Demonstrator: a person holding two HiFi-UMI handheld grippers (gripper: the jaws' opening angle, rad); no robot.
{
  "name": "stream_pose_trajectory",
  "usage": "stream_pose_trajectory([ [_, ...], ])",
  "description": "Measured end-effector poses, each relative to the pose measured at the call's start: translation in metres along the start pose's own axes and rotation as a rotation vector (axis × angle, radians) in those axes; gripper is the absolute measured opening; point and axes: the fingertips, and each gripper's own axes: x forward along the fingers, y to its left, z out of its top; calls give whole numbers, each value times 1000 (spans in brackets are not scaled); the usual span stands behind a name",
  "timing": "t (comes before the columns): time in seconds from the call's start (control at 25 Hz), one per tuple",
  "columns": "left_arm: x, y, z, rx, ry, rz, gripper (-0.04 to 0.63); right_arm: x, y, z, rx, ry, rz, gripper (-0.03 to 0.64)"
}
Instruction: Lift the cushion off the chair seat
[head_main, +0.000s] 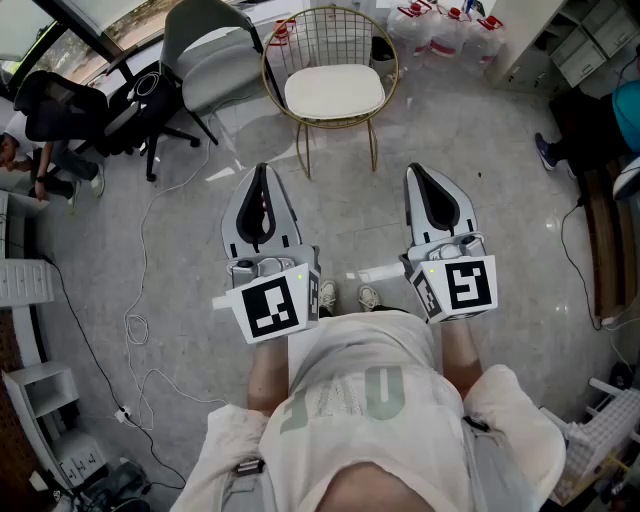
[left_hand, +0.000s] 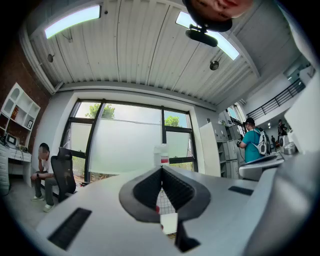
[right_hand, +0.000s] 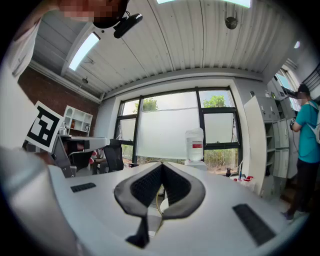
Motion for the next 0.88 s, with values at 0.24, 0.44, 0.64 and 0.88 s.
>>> stream_pose_trajectory([
  [0.24, -6, 22, 0, -8, -7, 6, 12, 7, 16, -4, 20, 14, 11, 17],
  [0.44, -9, 48, 6, -65, -27, 2, 12, 17, 35, 13, 92, -32, 40, 17],
  [0.64, -11, 79, 8, -57, -50, -2, 11, 23, 61, 15, 137, -67, 26, 17],
  [0.88, -6, 103, -1, -79, -73, -37, 11, 20, 75, -6, 107, -27, -41, 17],
])
